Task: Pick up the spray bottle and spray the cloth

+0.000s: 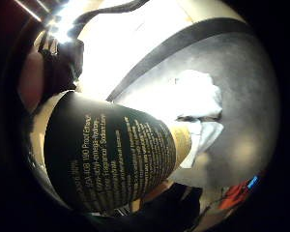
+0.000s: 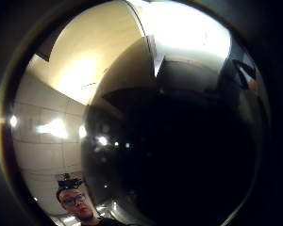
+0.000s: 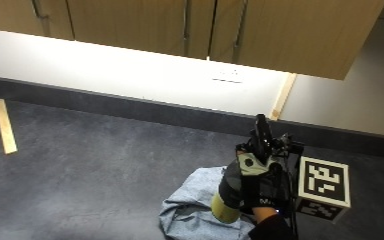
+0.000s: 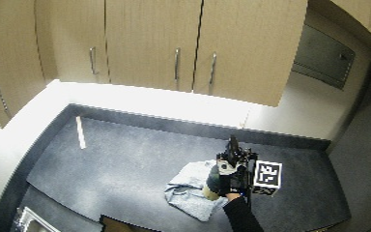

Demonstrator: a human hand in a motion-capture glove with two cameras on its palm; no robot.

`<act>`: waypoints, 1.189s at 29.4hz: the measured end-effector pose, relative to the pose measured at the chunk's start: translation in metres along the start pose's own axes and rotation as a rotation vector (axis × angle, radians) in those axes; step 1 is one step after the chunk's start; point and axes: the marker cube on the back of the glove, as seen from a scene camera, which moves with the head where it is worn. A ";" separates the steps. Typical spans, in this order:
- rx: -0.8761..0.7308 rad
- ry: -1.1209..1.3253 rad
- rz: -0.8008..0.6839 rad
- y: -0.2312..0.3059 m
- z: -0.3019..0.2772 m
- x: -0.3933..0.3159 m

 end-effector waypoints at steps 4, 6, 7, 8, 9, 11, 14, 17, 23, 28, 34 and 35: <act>-0.041 -0.072 0.014 0.014 0.031 -0.031; -0.067 -0.099 0.017 0.019 0.050 -0.045; -0.080 -0.110 0.013 0.021 0.060 -0.050; -0.094 -0.119 0.006 0.022 0.071 -0.055; -0.109 -0.126 -0.004 0.023 0.082 -0.059; -0.138 -0.131 -0.035 0.023 0.102 -0.062; -0.173 -0.128 -0.078 0.023 0.122 -0.060; -0.192 -0.127 -0.093 0.024 0.128 -0.058; -0.235 -0.058 -0.050 0.034 0.126 -0.010; -0.248 0.018 0.070 0.052 0.129 0.049; -0.260 0.072 0.159 0.072 0.133 0.090; -0.257 0.079 0.162 0.074 0.132 0.093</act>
